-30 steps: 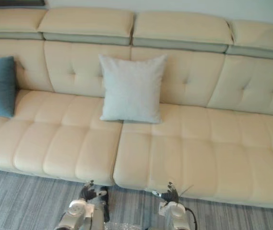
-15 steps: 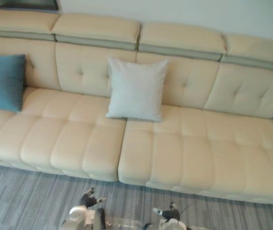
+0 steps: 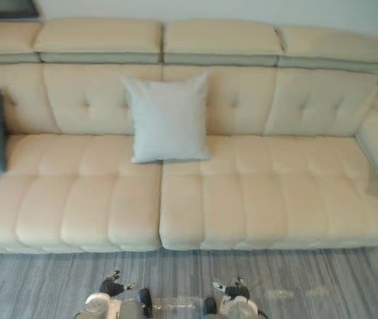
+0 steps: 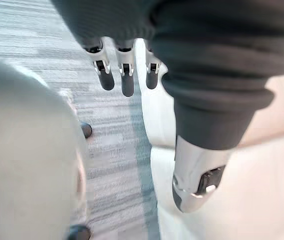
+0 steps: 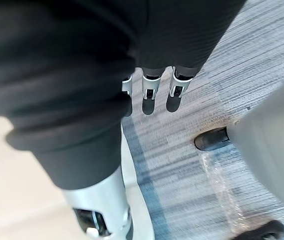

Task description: Pick up cushions and gather them together orderly.

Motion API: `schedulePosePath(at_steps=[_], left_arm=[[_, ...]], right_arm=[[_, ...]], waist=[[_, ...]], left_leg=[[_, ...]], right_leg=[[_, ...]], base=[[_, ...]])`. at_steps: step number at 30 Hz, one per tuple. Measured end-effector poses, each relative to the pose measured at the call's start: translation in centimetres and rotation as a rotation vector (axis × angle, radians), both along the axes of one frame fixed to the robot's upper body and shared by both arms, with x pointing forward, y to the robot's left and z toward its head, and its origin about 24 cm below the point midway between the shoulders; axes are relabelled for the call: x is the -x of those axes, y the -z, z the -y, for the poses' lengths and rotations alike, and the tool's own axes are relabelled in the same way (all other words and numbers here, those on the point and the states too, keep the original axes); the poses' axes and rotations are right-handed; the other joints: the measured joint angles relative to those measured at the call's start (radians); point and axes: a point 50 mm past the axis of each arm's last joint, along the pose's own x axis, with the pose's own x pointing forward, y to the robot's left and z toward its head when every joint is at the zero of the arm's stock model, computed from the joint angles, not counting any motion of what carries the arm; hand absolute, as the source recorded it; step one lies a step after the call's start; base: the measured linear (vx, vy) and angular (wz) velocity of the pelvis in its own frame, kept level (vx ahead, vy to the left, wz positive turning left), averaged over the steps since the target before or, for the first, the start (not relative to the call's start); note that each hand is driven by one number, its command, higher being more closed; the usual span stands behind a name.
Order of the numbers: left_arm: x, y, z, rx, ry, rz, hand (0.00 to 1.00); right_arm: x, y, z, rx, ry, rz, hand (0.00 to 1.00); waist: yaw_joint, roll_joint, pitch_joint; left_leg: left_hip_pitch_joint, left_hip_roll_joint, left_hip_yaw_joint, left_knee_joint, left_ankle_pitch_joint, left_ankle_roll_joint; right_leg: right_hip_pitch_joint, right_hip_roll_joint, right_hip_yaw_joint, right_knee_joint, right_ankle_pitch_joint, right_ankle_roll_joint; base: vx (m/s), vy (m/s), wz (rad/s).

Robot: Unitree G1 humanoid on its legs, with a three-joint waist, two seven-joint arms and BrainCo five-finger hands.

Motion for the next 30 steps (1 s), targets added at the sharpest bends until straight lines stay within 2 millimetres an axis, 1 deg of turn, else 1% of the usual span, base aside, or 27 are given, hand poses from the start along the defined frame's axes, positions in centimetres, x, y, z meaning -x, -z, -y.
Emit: schedulePosePath(at_steps=[1, 2, 3, 4, 6, 7, 8, 9, 11, 12, 13, 14, 15, 16, 17, 18, 19, 20, 21, 22, 24, 25, 26, 27, 28, 29, 30], left_arm=[[-0.5, -0.2, 0.3, 0.007, 0.008, 0.012, 0.00], [-0.5, -0.2, 0.3, 0.007, 0.009, 0.012, 0.00], [-0.9, -0.3, 0.3, 0.003, 0.021, 0.022, 0.00], [-1.2, -0.5, 0.2, -0.004, 0.031, 0.030, 0.00], [-1.6, -0.7, -0.1, -0.013, 0.031, 0.039, 0.00], [-1.6, -0.7, -0.5, -0.024, 0.033, 0.042, 0.00], [-1.7, -0.8, -0.5, -0.026, 0.033, 0.043, 0.00], [-1.7, -0.8, -0.5, -0.031, 0.042, 0.043, 0.00], [-1.7, -0.8, -0.5, -0.039, 0.061, 0.040, 0.00], [-1.2, -0.5, -0.4, -0.039, 0.063, 0.025, 0.00], [-0.3, -0.2, -0.8, -0.055, 0.072, -0.002, 0.00], [-0.3, -0.2, -0.9, -0.055, 0.069, -0.004, 0.00], [-0.1, -0.1, -0.9, -0.058, 0.073, -0.011, 0.00], [0.1, -0.1, -0.8, -0.054, 0.074, -0.013, 0.00], [0.1, 0.0, -0.3, -0.036, 0.064, -0.007, 0.00], [-0.2, -0.2, 0.0, -0.034, 0.073, 0.009, 0.00], [-0.4, -0.3, 0.2, -0.033, 0.080, 0.016, 0.00], [-0.5, -0.3, 0.2, -0.033, 0.080, 0.020, 0.00], [-0.7, -0.4, 0.3, -0.032, 0.081, 0.025, 0.00], [-0.8, -0.4, 0.6, -0.024, 0.079, 0.030, 0.00], [-0.8, -0.4, 1.1, -0.007, 0.073, 0.035, 0.00], [-0.7, -0.4, 1.6, 0.009, 0.072, 0.037, 0.00], [-0.7, -0.4, 1.7, 0.011, 0.072, 0.037, 0.00], [-0.4, -0.2, 1.7, 0.015, 0.067, 0.028, 0.00], [-0.4, -0.3, 1.7, 0.021, 0.054, 0.030, 0.00], [-0.4, -0.3, 1.7, 0.023, 0.052, 0.029, 0.00], [-0.4, -0.3, 1.8, 0.026, 0.052, 0.032, 0.00]], right_arm=[[-0.9, -0.4, 0.1, 0.020, -0.038, 0.023, 0.00], [-1.0, -0.4, 0.2, 0.022, -0.039, 0.025, 0.00], [-1.0, -0.5, 0.6, 0.032, -0.036, 0.022, 0.00], [-0.6, -0.4, 1.1, 0.046, -0.032, 0.008, 0.00], [-0.5, -0.4, 1.8, 0.069, -0.042, 0.002, 0.00], [-0.3, -0.4, 2.2, 0.087, -0.063, -0.006, 0.00], [-0.1, -0.4, 2.6, 0.099, -0.065, -0.013, 0.00], [0.3, -0.3, 2.9, 0.108, -0.066, -0.024, 0.00], [1.2, 0.0, 2.8, 0.104, -0.065, -0.046, 0.00], [1.4, 0.1, 2.6, 0.100, -0.074, -0.051, 0.00], [2.2, 0.4, 2.5, 0.098, -0.075, -0.075, 0.00], [2.4, 0.4, 2.5, 0.097, -0.074, -0.081, 0.00], [2.9, 0.6, 2.5, 0.095, -0.075, -0.099, 0.00], [2.8, 0.6, 2.7, 0.100, -0.076, -0.099, 0.00], [2.6, 0.4, 3.0, 0.108, -0.075, -0.092, 0.00], [2.2, 0.2, 3.5, 0.124, -0.070, -0.085, 0.00], [1.9, 0.1, 3.7, 0.134, -0.067, -0.078, 0.00], [1.7, 0.0, 3.7, 0.134, -0.066, -0.075, 0.00], [1.8, 0.0, 3.7, 0.136, -0.060, -0.076, 0.00], [2.0, 0.1, 3.6, 0.122, -0.023, -0.079, 0.00], [1.7, 0.0, 3.6, 0.122, -0.016, -0.067, 0.00], [1.6, 0.0, 3.5, 0.117, -0.001, -0.062, 0.00], [1.6, 0.0, 3.5, 0.116, 0.001, -0.062, 0.00], [1.6, 0.0, 3.5, 0.115, 0.003, -0.059, 0.00], [1.9, 0.0, 3.4, 0.108, 0.017, -0.059, 0.00], [2.0, 0.1, 3.3, 0.107, 0.019, -0.060, 0.00], [2.3, 0.1, 3.2, 0.105, 0.023, -0.059, 0.00]], waist=[[0.004, 0.028, 0.015], [0.002, 0.025, 0.015], [-0.008, 0.012, 0.013], [-0.007, 0.019, 0.020], [-0.010, 0.032, 0.034], [-0.012, 0.037, 0.038], [-0.014, 0.045, 0.044], [-0.017, 0.061, 0.045], [-0.021, 0.066, 0.042], [-0.021, 0.070, 0.042], [-0.021, 0.061, 0.043], [-0.023, 0.061, 0.042], [-0.021, 0.056, 0.045], [-0.019, 0.051, 0.050], [-0.007, 0.056, 0.058], [0.006, 0.064, 0.064], [0.009, 0.079, 0.067], [0.009, 0.083, 0.071], [0.009, 0.084, 0.080], [0.014, 0.089, 0.081], [0.018, 0.095, 0.082], [0.032, 0.102, 0.083], [0.040, 0.105, 0.078], [0.052, 0.114, 0.070], [0.051, 0.101, 0.066], [0.051, 0.097, 0.063], [0.061, 0.084, 0.056]], left_leg=[[-0.008, 0.050, 0.062, 0.005, -0.005, 0.015], [-0.007, 0.052, 0.077, 0.007, -0.002, 0.018], [0.002, 0.052, 0.123, 0.016, -0.002, 0.019], [0.020, 0.060, 0.170, 0.034, -0.004, 0.022], [0.062, 0.072, 0.193, 0.057, -0.008, 0.020], [0.094, 0.075, 0.192, 0.058, -0.023, 0.000], [0.104, 0.088, 0.189, 0.062, -0.044, -0.017], [0.115, 0.108, 0.192, 0.065, -0.070, -0.036], [0.139, 0.157, 0.249, 0.076, -0.100, -0.055], [0.148, 0.193, 0.278, 0.088, -0.108, -0.067], [0.170, 0.248, 0.297, 0.188, -0.108, -0.076], [0.159, 0.260, 0.285, 0.219, -0.107, -0.059], [0.098, 0.296, 0.195, 0.367, -0.078, 0.056], [0.038, 0.302, 0.087, 0.481, -0.045, 0.121], [-0.005, 0.256, -0.046, 0.560, -0.070, 0.079], [-0.045, 0.183, -0.151, 0.580, -0.105, 0.030], [-0.084, 0.112, -0.221, 0.556, -0.124, 0.012], [-0.092, 0.093, -0.231, 0.539, -0.127, 0.009], [-0.111, 0.046, -0.252, 0.487, -0.136, 0.006], [-0.116, -0.032, -0.287, 0.329, -0.128, -0.004], [-0.116, -0.095, -0.339, 0.169, -0.089, -0.021], [-0.108, -0.136, -0.386, 0.039, 0.019, -0.015], [-0.100, -0.138, -0.388, 0.024, 0.045, -0.008], [-0.073, -0.141, -0.384, 0.003, 0.097, 0.031], [-0.062, -0.150, -0.342, 0.017, 0.073, 0.065], [-0.060, -0.153, -0.332, 0.023, 0.064, 0.070], [-0.036, -0.164, -0.302, 0.026, 0.031, 0.080]], right_leg=[[-0.027, 0.015, -0.191, 0.002, 0.035, -0.068], [-0.035, 0.007, -0.253, 0.024, 0.024, -0.076], [-0.045, -0.025, -0.439, 0.078, -0.031, -0.082], [-0.051, -0.044, -0.544, 0.102, -0.045, -0.091], [-0.047, -0.045, -0.555, 0.132, -0.043, -0.092], [-0.037, -0.038, -0.551, 0.126, -0.074, -0.091], [-0.040, -0.021, -0.534, 0.128, -0.086, -0.076], [-0.038, 0.004, -0.515, 0.126, -0.091, -0.079], [-0.042, 0.052, -0.493, 0.124, -0.106, -0.100], [-0.038, 0.071, -0.497, 0.163, -0.127, -0.123], [-0.029, 0.099, -0.469, 0.202, -0.183, -0.138], [-0.023, 0.108, -0.456, 0.202, -0.185, -0.141], [-0.008, 0.133, -0.428, 0.198, -0.190, -0.158], [0.011, 0.148, -0.391, 0.190, -0.184, -0.178], [0.028, 0.164, -0.334, 0.189, -0.185, -0.180], [0.040, 0.177, -0.287, 0.177, -0.181, -0.185], [0.056, 0.188, -0.247, 0.161, -0.175, -0.185], [0.065, 0.191, -0.234, 0.155, -0.175, -0.185], [0.085, 0.197, -0.205, 0.140, -0.179, -0.177], [0.108, 0.202, -0.154, 0.122, -0.185, -0.166], [0.122, 0.207, -0.107, 0.109, -0.191, -0.159], [0.143, 0.212, -0.046, 0.086, -0.195, -0.152], [0.145, 0.214, -0.031, 0.086, -0.197, -0.150], [0.151, 0.217, 0.007, 0.096, -0.212, -0.139], [0.138, 0.196, 0.034, 0.143, -0.254, -0.110], [0.131, 0.189, 0.037, 0.162, -0.265, -0.098], [0.110, 0.174, 0.053, 0.243, -0.310, -0.050]], base=[[-0.07, 0.055, -1.63], [-0.04, 0.058, -1.49], [0.00, 0.050, -1.08], [0.00, 0.042, -1.31], [-0.03, -0.053, -1.26], [-0.05, -0.137, -1.08], [-0.05, -0.124, -0.89], [-0.05, -0.163, -0.79], [-0.02, -0.167, -0.80], [0.08, -0.201, -0.97], [0.08, -0.235, -0.86], [0.12, -0.149, -0.79], [0.11, -0.205, -0.65], [0.18, -0.204, -1.17], [0.21, -0.146, -1.54], [0.26, -0.020, -1.73], [0.19, 0.013, -1.25], [0.20, 0.015, -0.89], [0.22, 0.014, -0.82], [0.22, 0.014, -0.86], [0.24, 0.057, -0.96], [0.26, 0.084, -1.04], [0.32, 0.116, -1.11], [0.39, 0.115, -0.80], [0.47, 0.140, -0.68], [0.47, 0.133, -0.54], [0.37, 0.112, -0.60]])
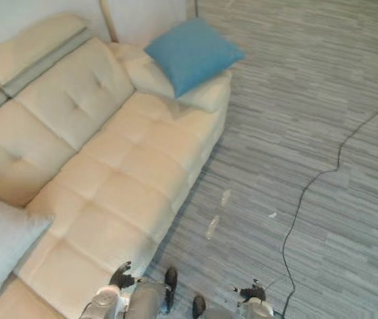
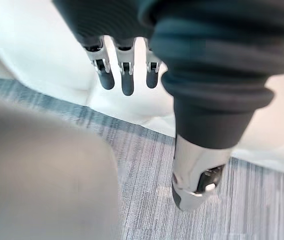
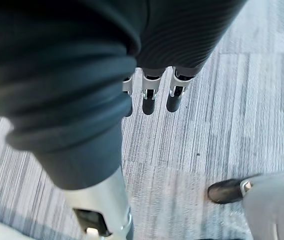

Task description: Pick up cushions and gather them together orderly.

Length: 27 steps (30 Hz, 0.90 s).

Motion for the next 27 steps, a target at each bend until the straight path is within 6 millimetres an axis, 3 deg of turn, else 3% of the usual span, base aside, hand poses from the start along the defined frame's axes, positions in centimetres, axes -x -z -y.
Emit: schedulePosePath(at_steps=[1, 2, 3, 4, 5, 7, 10, 11, 13, 14, 16, 18, 19, 21, 24, 27], left_arm=[[0.1, 0.0, -0.1, 0.003, -0.006, 0.001, 0.00], [0.1, 0.0, 0.0, 0.005, -0.007, 0.001, 0.00], [0.3, 0.1, 0.0, 0.004, -0.009, -0.004, 0.00], [0.4, 0.1, 0.0, 0.000, 0.001, -0.008, 0.00], [0.6, 0.2, 0.1, 0.000, 0.008, -0.013, 0.00], [-0.1, 0.0, 0.6, 0.010, 0.013, 0.002, 0.00], [-0.2, -0.1, 0.9, 0.017, 0.014, 0.007, 0.00], [-0.3, -0.1, 0.7, 0.010, 0.018, 0.006, 0.00], [0.2, 0.1, 0.1, -0.012, 0.036, -0.013, 0.00], [0.9, 0.6, 0.5, -0.007, 0.040, -0.048, 0.00], [1.3, 0.8, 1.0, 0.007, 0.038, -0.065, 0.00], [0.8, 0.7, 1.7, 0.035, 0.005, -0.050, 0.00], [0.8, 0.7, 1.7, 0.043, -0.018, -0.048, 0.00], [0.9, 0.6, 1.1, 0.035, -0.033, -0.040, 0.00], [0.3, 0.2, 1.0, 0.032, -0.031, -0.007, 0.00], [-0.3, -0.1, 1.2, 0.036, -0.024, 0.015, 0.00]], right_arm=[[0.1, 0.0, -0.3, -0.008, 0.005, 0.004, 0.00], [0.2, 0.1, -0.5, -0.012, 0.006, 0.004, 0.00], [0.4, 0.2, -0.8, -0.021, 0.005, 0.001, 0.00], [0.5, 0.2, -1.1, -0.027, 0.003, 0.007, 0.00], [0.4, 0.0, -1.0, -0.022, 0.001, 0.020, 0.00], [0.4, 0.1, -1.0, -0.022, 0.002, 0.016, 0.00], [0.0, -0.1, -0.8, -0.014, -0.002, 0.029, 0.00], [-0.4, -0.2, -0.8, -0.014, -0.004, 0.035, 0.00], [-0.2, -0.1, -0.8, -0.014, -0.004, 0.029, 0.00], [0.0, -0.2, 0.2, 0.008, 0.004, 0.024, 0.00], [0.0, -0.4, 1.1, 0.033, 0.002, 0.020, 0.00], [0.3, -0.4, 2.0, 0.047, 0.021, 0.010, 0.00], [0.7, -0.2, 1.8, 0.039, 0.026, -0.009, 0.00], [1.6, 0.2, 1.2, 0.021, 0.036, -0.030, 0.00], [1.5, 0.2, 1.0, 0.011, 0.046, -0.023, 0.00], [1.1, 0.1, 0.9, 0.000, 0.073, -0.006, 0.00]], waist=[[0.003, -0.010, -0.002], [0.002, -0.013, -0.003], [0.002, -0.021, -0.006], [-0.001, -0.029, -0.014], [-0.003, -0.032, -0.018], [-0.016, -0.035, -0.017], [-0.032, -0.016, -0.021], [-0.046, -0.012, -0.018], [-0.059, -0.037, -0.025], [-0.059, -0.021, -0.025], [-0.065, -0.001, -0.040], [-0.067, 0.028, -0.036], [-0.067, 0.035, -0.033], [-0.062, 0.022, -0.012], [-0.054, 0.006, -0.003], [-0.051, 0.004, -0.001]], left_leg=[[0.044, -0.006, 0.034, -0.009, -0.037, 0.006], [0.058, -0.007, 0.044, -0.008, -0.051, 0.009], [0.087, -0.011, 0.060, -0.003, -0.073, 0.012], [0.134, -0.017, 0.072, 0.010, -0.105, 0.019], [0.150, -0.017, 0.075, 0.010, -0.115, 0.020], [0.250, -0.003, 0.074, -0.053, -0.120, 0.023], [0.309, 0.058, 0.072, -0.091, -0.134, 0.001], [0.326, 0.088, 0.071, -0.100, -0.141, -0.012], [0.357, 0.093, 0.067, -0.115, -0.152, -0.036], [0.393, 0.123, 0.031, -0.104, -0.176, -0.075], [0.370, 0.136, 0.004, -0.047, -0.165, -0.091], [0.250, 0.167, -0.031, 0.212, -0.117, -0.140], [0.173, 0.184, -0.038, 0.383, -0.037, -0.125], [0.055, 0.230, -0.004, 0.659, -0.072, -0.088], [-0.052, 0.231, 0.073, 0.660, -0.102, -0.064], [-0.113, 0.155, 0.106, 0.371, -0.110, -0.072]], right_leg=[[-0.048, -0.011, 0.004, 0.168, -0.048, 0.092], [-0.065, -0.016, -0.002, 0.226, -0.059, 0.134], [-0.111, -0.032, -0.021, 0.360, -0.065, 0.219], [-0.197, -0.073, -0.076, 0.574, -0.056, 0.253], [-0.223, -0.096, -0.103, 0.625, -0.059, 0.231], [-0.262, -0.187, -0.212, 0.615, -0.097, 0.096], [-0.307, -0.200, -0.254, 0.471, -0.099, 0.071], [-0.337, -0.201, -0.254, 0.386, -0.070, 0.069], [-0.357, -0.212, -0.232, 0.187, 0.073, 0.068], [-0.365, -0.201, -0.238, 0.220, 0.162, 0.011], [-0.367, -0.183, -0.242, 0.226, 0.114, -0.004], [-0.337, -0.154, -0.254, 0.219, 0.078, -0.037], [-0.295, -0.140, -0.260, 0.194, 0.068, -0.048], [-0.167, -0.118, -0.268, 0.131, 0.046, -0.082], [-0.048, -0.112, -0.275, 0.055, 0.028, -0.084], [0.025, -0.115, -0.278, -0.022, 0.024, -0.074]], base=[[0.35, 0.103, -0.62], [0.26, 0.073, -0.57], [0.34, 0.049, -0.40], [0.36, 0.032, -0.35], [0.44, 0.011, -0.19], [0.37, -0.051, -0.07], [0.33, -0.150, -0.06], [0.37, -0.262, -0.04], [0.48, -0.351, -0.09], [0.43, -0.297, -0.18], [0.38, -0.266, -0.12], [0.44, -0.314, -0.05], [0.39, -0.271, -0.04], [0.35, -0.212, -0.09], [0.35, -0.138, 0.00], [0.28, 0.004, 0.06]])
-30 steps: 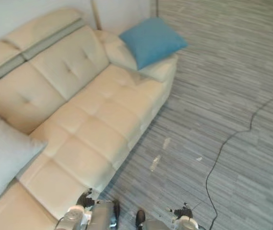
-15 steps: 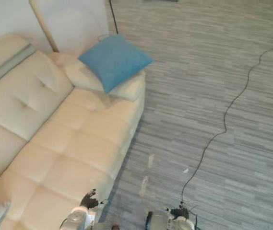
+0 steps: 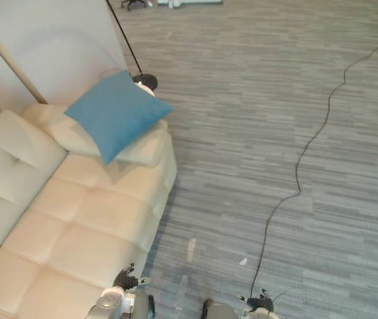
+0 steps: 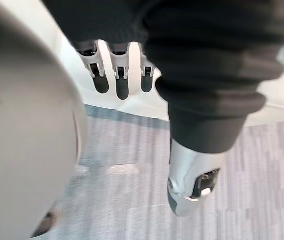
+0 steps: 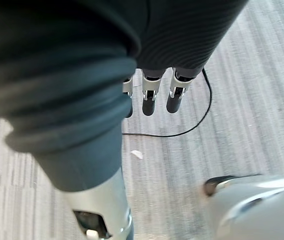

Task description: Pick up cushions and gather them together orderly.

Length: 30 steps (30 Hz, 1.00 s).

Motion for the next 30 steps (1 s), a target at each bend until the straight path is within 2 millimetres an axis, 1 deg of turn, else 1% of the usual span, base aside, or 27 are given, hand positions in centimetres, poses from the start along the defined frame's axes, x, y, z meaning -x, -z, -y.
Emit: schedulePosePath(at_steps=[1, 3, 4, 5, 6, 7, 8, 9, 10, 11, 12, 14, 15, 16, 17, 18, 19, 20, 21, 22, 23, 24, 26, 27, 28, 29, 30], left_arm=[[0.0, 0.0, 0.2, 0.002, 0.007, 0.000, 0.00], [0.0, 0.0, 0.4, 0.002, 0.026, 0.002, 0.00], [-0.1, -0.1, 0.4, -0.001, 0.035, 0.004, 0.00], [0.1, 0.0, 0.2, -0.007, 0.035, -0.003, 0.00], [0.2, 0.0, -0.2, -0.015, 0.036, -0.004, 0.00], [0.1, 0.0, -0.1, -0.014, 0.039, -0.004, 0.00], [0.1, 0.0, -0.1, -0.015, 0.048, -0.004, 0.00], [0.3, 0.1, -0.2, -0.021, 0.066, -0.015, 0.00], [0.4, 0.2, 0.0, -0.022, 0.081, -0.020, 0.00], [0.5, 0.3, 0.3, -0.021, 0.108, -0.027, 0.00], [0.8, 0.4, 0.4, -0.021, 0.122, -0.035, 0.00], [0.5, 0.3, 0.4, -0.022, 0.123, -0.029, 0.00], [0.1, 0.1, 0.4, -0.025, 0.124, -0.019, 0.00], [-0.2, 0.0, 0.3, -0.028, 0.125, -0.012, 0.00], [-0.5, -0.1, 0.2, -0.028, 0.126, -0.003, 0.00], [-0.6, -0.1, 0.0, -0.037, 0.133, -0.002, 0.00], [-0.3, -0.1, -0.5, -0.049, 0.131, -0.010, 0.00], [0.1, 0.1, -0.8, -0.057, 0.128, -0.021, 0.00], [0.8, 0.5, -0.9, -0.057, 0.117, -0.048, 0.00], [1.1, 0.6, -0.6, -0.045, 0.112, -0.059, 0.00], [1.4, 0.8, -0.3, -0.036, 0.107, -0.067, 0.00], [1.5, 0.9, 0.0, -0.027, 0.105, -0.075, 0.00], [1.1, 0.8, 0.3, -0.019, 0.106, -0.068, 0.00], [0.7, 0.6, 0.4, -0.014, 0.108, -0.055, 0.00], [0.6, 0.5, 0.5, -0.012, 0.107, -0.047, 0.00], [0.8, 0.6, 0.4, -0.010, 0.106, -0.051, 0.00], [0.4, 0.4, 0.4, -0.012, 0.106, -0.033, 0.00]], right_arm=[[-0.2, 0.0, -0.1, -0.001, 0.000, 0.007, 0.00], [-0.5, -0.1, -0.1, 0.001, 0.007, 0.012, 0.00], [-0.5, -0.1, -0.3, -0.004, 0.005, 0.012, 0.00], [-0.4, 0.1, -0.8, -0.018, 0.005, 0.011, 0.00], [-0.2, 0.2, -1.4, -0.035, 0.005, 0.006, 0.00], [0.1, 0.4, -1.7, -0.041, 0.004, -0.001, 0.00], [0.1, 0.4, -2.0, -0.050, 0.001, 0.002, 0.00], [0.4, 0.5, -2.3, -0.062, 0.003, -0.004, 0.00], [0.6, 0.6, -2.4, -0.067, 0.004, -0.008, 0.00], [0.7, 0.6, -2.3, -0.066, 0.006, -0.006, 0.00], [1.1, 0.6, -2.1, -0.059, 0.010, -0.010, 0.00], [1.0, 0.5, -2.0, -0.056, 0.009, -0.006, 0.00], [0.3, 0.3, -1.8, -0.049, 0.003, 0.012, 0.00], [-0.5, 0.1, -1.7, -0.045, -0.004, 0.029, 0.00], [-1.1, -0.1, -1.4, -0.036, -0.010, 0.044, 0.00], [-1.4, -0.2, -1.3, -0.032, -0.014, 0.049, 0.00], [-1.3, -0.2, -1.4, -0.034, -0.020, 0.044, 0.00], [-1.1, -0.1, -1.5, -0.035, -0.023, 0.036, 0.00], [-0.5, 0.1, -1.1, -0.028, -0.026, 0.015, 0.00], [-0.7, -0.1, -0.4, -0.010, -0.029, 0.013, 0.00], [-0.7, -0.2, 0.0, 0.000, -0.029, 0.017, 0.00], [-0.7, -0.2, 0.2, 0.004, -0.030, 0.015, 0.00], [-0.4, -0.1, 0.3, 0.002, -0.030, 0.006, 0.00], [-0.2, 0.0, 0.2, -0.001, -0.030, 0.001, 0.00], [-0.1, 0.1, 0.1, -0.006, -0.034, -0.006, 0.00], [0.2, 0.3, -0.1, -0.014, -0.031, -0.020, 0.00], [0.3, 0.3, -0.1, -0.015, -0.026, -0.024, 0.00]], waist=[[0.001, 0.000, 0.000], [0.008, 0.008, -0.005], [0.014, 0.009, -0.007], [0.017, -0.009, -0.018], [0.018, -0.031, -0.037], [0.018, -0.054, -0.043], [0.018, -0.066, -0.041], [0.012, -0.068, -0.041], [0.006, -0.069, -0.041], [-0.001, -0.070, -0.041], [-0.003, -0.064, -0.039], [-0.009, -0.048, -0.034], [-0.009, -0.044, -0.032], [-0.009, -0.026, -0.024], [-0.012, -0.016, -0.019], [-0.012, -0.013, -0.015], [-0.014, -0.025, -0.015], [-0.017, -0.038, -0.018], [-0.025, -0.028, -0.022], [-0.019, 0.000, -0.026], [-0.019, 0.006, -0.026], [-0.021, 0.016, -0.025], [-0.028, 0.012, -0.021], [-0.032, 0.003, -0.012], [-0.029, 0.000, 0.000], [-0.020, 0.000, 0.006], [-0.020, -0.007, 0.012]], left_leg=[[0.001, -0.047, -0.005, -0.195, 0.029, -0.011], [0.010, -0.085, -0.015, -0.468, 0.133, -0.020], [0.016, -0.087, -0.024, -0.494, 0.212, 0.001], [0.016, -0.101, -0.020, -0.474, 0.255, 0.043], [0.018, -0.131, -0.007, -0.440, 0.236, 0.066], [0.029, -0.146, 0.014, -0.424, 0.199, 0.072], [0.057, -0.158, 0.029, -0.410, 0.164, 0.079], [0.096, -0.169, 0.024, -0.414, 0.137, 0.087], [0.118, -0.174, 0.020, -0.418, 0.125, 0.089], [0.192, -0.183, 0.013, -0.428, 0.098, 0.088], [0.261, -0.184, -0.001, -0.455, 0.090, 0.087], [0.333, -0.169, -0.012, -0.500, 0.089, 0.086], [0.366, -0.148, -0.019, -0.520, 0.086, 0.081], [0.381, -0.127, -0.022, -0.530, 0.083, 0.075], [0.397, -0.100, -0.028, -0.535, 0.070, 0.055], [0.410, -0.085, -0.029, -0.535, 0.059, 0.035], [0.439, -0.081, -0.029, -0.535, 0.042, 0.009], [0.459, -0.086, -0.031, -0.534, 0.028, -0.012], [0.483, -0.077, -0.043, -0.534, -0.002, -0.039], [0.484, -0.046, -0.048, -0.527, 0.000, -0.043], [0.486, -0.037, -0.057, -0.515, 0.005, -0.049], [0.486, -0.023, -0.059, -0.482, 0.004, -0.049], [0.429, 0.001, -0.081, -0.328, 0.005, -0.051], [0.345, 0.018, -0.110, -0.136, 0.025, -0.073], [0.271, 0.041, -0.117, 0.045, 0.044, -0.067], [0.222, 0.063, -0.098, 0.139, 0.025, -0.050], [0.182, 0.072, -0.069, 0.158, 0.010, -0.029]], right_leg=[[0.024, -0.004, 0.001, -0.027, -0.008, 0.011], [0.062, 0.006, 0.010, -0.070, -0.027, 0.035], [0.083, 0.011, 0.024, -0.080, -0.049, 0.051], [0.097, -0.003, 0.040, -0.073, -0.075, 0.066], [0.108, -0.037, 0.048, -0.045, -0.100, 0.091], [0.090, -0.059, 0.067, 0.016, -0.111, 0.109], [0.031, -0.083, 0.087, 0.184, -0.103, 0.141], [-0.039, -0.105, 0.084, 0.372, -0.060, 0.203], [-0.075, -0.120, 0.085, 0.467, -0.023, 0.226], [-0.135, -0.148, 0.071, 0.628, -0.030, 0.218], [-0.148, -0.163, 0.033, 0.646, -0.050, 0.195], [-0.173, -0.175, -0.049, 0.572, -0.077, 0.160], [-0.204, -0.171, -0.105, 0.486, -0.083, 0.147], [-0.237, -0.164, -0.143, 0.403, -0.078, 0.140], [-0.258, -0.152, -0.177, 0.311, -0.052, 0.130], [-0.277, -0.139, -0.199, 0.199, 0.007, 0.123], [-0.277, -0.127, -0.188, 0.037, 0.128, 0.102], [-0.273, -0.120, -0.162, -0.039, 0.213, 0.088], [-0.267, -0.100, -0.130, -0.037, 0.299, 0.051], [-0.267, -0.078, -0.117, -0.020, 0.285, 0.043], [-0.269, -0.069, -0.119, 0.002, 0.240, 0.044], [-0.268, -0.059, -0.127, 0.033, 0.204, 0.033], [-0.234, -0.050, -0.148, 0.052, 0.149, 0.020], [-0.200, -0.047, -0.161, 0.049, 0.120, 0.014], [-0.162, -0.041, -0.177, 0.044, 0.100, 0.007], [-0.128, -0.038, -0.195, 0.041, 0.089, -0.001], [-0.093, -0.037, -0.210, 0.032, 0.079, -0.001]], base=[[0.29, 0.054, 0.02], [0.36, 0.105, -0.15], [0.52, 0.179, -0.33], [0.49, 0.164, -0.29], [0.54, 0.128, -0.25], [0.45, 0.092, -0.34], [0.54, 0.132, -0.26], [0.52, 0.154, -0.11], [0.65, 0.168, 0.23], [0.66, 0.132, 0.29], [0.54, 0.086, 0.37], [0.46, 0.006, 0.26], [0.50, -0.076, 0.15], [0.41, -0.103, 0.14], [0.39, -0.135, 0.12], [0.39, -0.171, 0.12], [0.41, -0.195, 0.10], [0.45, -0.261, 0.14], [0.45, -0.264, -0.03], [0.44, -0.272, -0.09], [0.39, -0.245, -0.18], [0.37, -0.253, 0.04], [0.32, -0.233, 0.36], [0.25, -0.201, 0.51], [0.24, -0.170, 0.35], [0.23, -0.111, 0.25], [0.22, -0.065, 0.19]])
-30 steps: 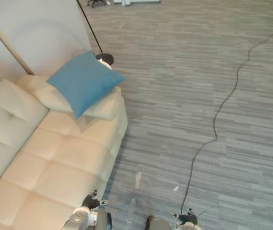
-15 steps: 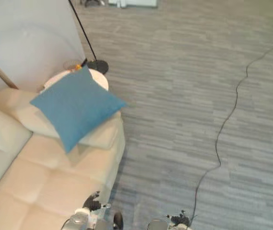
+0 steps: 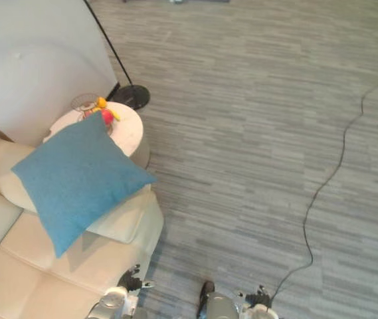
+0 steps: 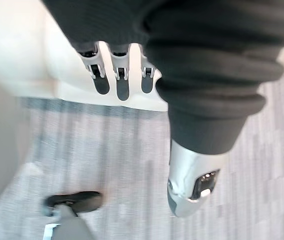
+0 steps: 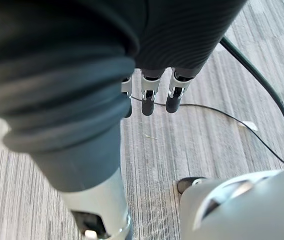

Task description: Pick up cushions and gather them together orderly.

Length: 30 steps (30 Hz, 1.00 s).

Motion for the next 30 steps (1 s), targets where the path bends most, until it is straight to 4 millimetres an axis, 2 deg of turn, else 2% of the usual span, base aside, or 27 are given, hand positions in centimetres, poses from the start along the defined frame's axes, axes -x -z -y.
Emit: schedulePosePath(at_steps=[2, 3, 4, 6, 9, 11, 12, 13, 14, 15, 16, 17, 19, 21, 22, 24, 25, 26, 30], left_arm=[[-0.1, -0.1, 0.1, 0.004, 0.001, 0.006, 0.00], [-0.1, 0.0, 0.3, 0.007, 0.007, 0.004, 0.00], [0.0, 0.0, 0.3, 0.006, 0.012, -0.001, 0.00], [0.0, 0.0, 0.2, -0.002, 0.022, 0.001, 0.00], [0.5, 0.2, -0.3, -0.018, 0.031, -0.015, 0.00], [0.7, 0.2, -0.7, -0.020, 0.014, -0.020, 0.00], [0.9, 0.3, -0.9, -0.020, -0.003, -0.027, 0.00], [1.1, 0.5, -0.8, -0.014, -0.012, -0.040, 0.00], [1.2, 0.5, -0.8, -0.013, -0.011, -0.043, 0.00], [1.3, 0.5, -1.0, -0.018, -0.013, -0.044, 0.00], [1.4, 0.6, -1.3, -0.026, -0.014, -0.046, 0.00], [1.5, 0.6, -1.5, -0.030, -0.014, -0.047, 0.00], [1.5, 0.5, -2.2, -0.053, -0.020, -0.048, 0.00], [1.4, 0.5, -2.2, -0.051, -0.030, -0.044, 0.00], [1.6, 0.6, -2.1, -0.046, -0.060, -0.051, 0.00], [2.1, 0.8, -1.2, -0.014, -0.084, -0.061, 0.00], [2.1, 0.8, -1.0, -0.009, -0.085, -0.060, 0.00], [2.2, 0.9, -0.9, -0.005, -0.089, -0.064, 0.00], [2.0, 0.8, -1.0, 0.006, -0.119, -0.058, 0.00]], right_arm=[[-0.2, -0.1, 0.2, 0.004, 0.005, 0.007, 0.00], [-0.4, -0.3, 0.4, 0.014, 0.004, 0.020, 0.00], [-0.3, -0.3, 0.7, 0.019, 0.008, 0.017, 0.00], [0.3, 0.0, 0.2, 0.004, 0.016, 0.003, 0.00], [-0.1, 0.0, -0.1, -0.006, 0.013, 0.010, 0.00], [0.1, 0.0, 0.0, -0.003, 0.012, 0.002, 0.00], [0.2, 0.0, 0.1, -0.001, 0.012, -0.001, 0.00], [0.1, 0.0, 0.1, 0.001, 0.012, 0.000, 0.00], [0.0, 0.0, 0.2, 0.003, 0.011, 0.004, 0.00], [0.5, 0.1, 0.1, -0.002, 0.013, -0.005, 0.00], [0.8, 0.2, -0.3, -0.017, 0.016, -0.009, 0.00], [0.8, 0.3, -0.4, -0.018, 0.011, -0.011, 0.00], [0.7, 0.2, -0.3, -0.019, 0.008, -0.009, 0.00], [0.8, 0.2, -0.2, -0.018, 0.009, -0.010, 0.00], [1.1, 0.4, -0.7, -0.035, 0.016, -0.015, 0.00], [1.0, 0.3, -0.4, -0.028, 0.020, -0.007, 0.00], [0.8, 0.3, -0.4, -0.028, 0.016, -0.003, 0.00], [0.9, 0.3, -0.5, -0.032, 0.021, -0.003, 0.00], [1.7, 0.5, -0.5, -0.033, 0.025, -0.023, 0.00]], waist=[[0.005, -0.006, 0.003], [0.004, 0.010, -0.005], [0.004, 0.019, -0.007], [0.001, 0.020, -0.025], [0.016, 0.014, -0.024], [0.018, 0.004, -0.022], [0.018, -0.004, -0.025], [0.015, -0.011, -0.026], [0.012, -0.015, -0.027], [0.005, -0.026, -0.032], [0.002, -0.035, -0.038], [0.001, -0.032, -0.041], [-0.005, -0.035, -0.046], [-0.010, -0.021, -0.044], [-0.022, -0.043, -0.049], [-0.016, -0.005, -0.065], [-0.013, 0.001, -0.066], [-0.012, 0.004, -0.068], [-0.022, -0.005, -0.070]], left_leg=[[-0.034, -0.025, 0.085, -0.154, 0.007, 0.013], [-0.047, -0.043, 0.127, -0.304, 0.076, 0.035], [-0.042, -0.053, 0.170, -0.381, 0.090, 0.041], [-0.004, -0.080, 0.219, -0.505, 0.096, 0.039], [0.016, -0.111, 0.216, -0.585, 0.108, 0.052], [0.049, -0.143, 0.201, -0.617, 0.111, 0.057], [0.079, -0.166, 0.183, -0.648, 0.107, 0.062], [0.110, -0.183, 0.153, -0.678, 0.096, 0.079], [0.128, -0.195, 0.134, -0.688, 0.095, 0.083], [0.150, -0.215, 0.094, -0.693, 0.093, 0.087], [0.167, -0.222, 0.060, -0.691, 0.090, 0.091], [0.166, -0.221, 0.038, -0.687, 0.089, 0.092], [0.166, -0.202, -0.045, -0.683, 0.091, 0.088], [0.166, -0.173, -0.120, -0.690, 0.098, 0.077], [0.167, -0.160, -0.209, -0.664, 0.068, -0.010], [0.167, -0.113, -0.170, -0.663, 0.069, -0.017], [0.170, -0.101, -0.164, -0.670, 0.074, -0.026], [0.172, -0.084, -0.164, -0.695, 0.090, -0.050], [0.173, -0.062, -0.210, -0.727, 0.113, -0.075]], right_leg=[[0.033, -0.017, -0.003, -0.010, -0.013, 0.016], [0.038, -0.020, -0.012, -0.007, -0.023, 0.033], [0.044, -0.020, -0.018, -0.002, -0.034, 0.046], [0.048, -0.040, -0.046, -0.013, -0.044, 0.064], [0.048, -0.053, -0.061, -0.024, -0.044, 0.076], [0.078, -0.075, -0.060, -0.006, -0.060, 0.102], [0.083, -0.101, -0.057, 0.051, -0.077, 0.129], [0.056, -0.138, -0.044, 0.176, -0.089, 0.150], [0.035, -0.164, -0.034, 0.255, -0.089, 0.152], [0.005, -0.202, -0.006, 0.383, -0.072, 0.180], [-0.038, -0.217, 0.033, 0.482, -0.055, 0.183], [-0.054, -0.210, 0.058, 0.494, -0.080, 0.176], [-0.083, -0.142, 0.140, 0.412, -0.141, 0.161], [-0.110, -0.074, 0.244, 0.315, -0.141, 0.160], [-0.077, -0.047, 0.407, 0.052, 0.028, 0.163], [-0.072, -0.013, 0.376, 0.045, 0.018, 0.146], [-0.072, -0.003, 0.370, 0.046, 0.015, 0.142], [-0.064, 0.011, 0.350, 0.037, 0.013, 0.133], [-0.016, 0.015, 0.264, 0.008, 0.001, 0.114]], base=[[0.25, -0.026, 0.18], [0.20, 0.028, 0.21], [0.17, 0.037, 0.49], [0.22, 0.047, 0.62], [0.18, 0.056, 0.45], [0.15, 0.071, 0.40], [0.11, 0.081, 0.53], [0.11, 0.068, 0.66], [0.15, 0.040, 0.88], [0.20, 0.004, 0.95], [0.21, 0.000, 0.96], [0.22, -0.041, 0.94], [0.18, -0.087, 1.01], [0.23, -0.313, 1.71], [0.37, -0.614, 2.12], [0.24, -0.429, 0.89], [0.05, -0.194, 0.10], [0.04, -0.211, 0.20], [0.02, -0.109, 0.70]])
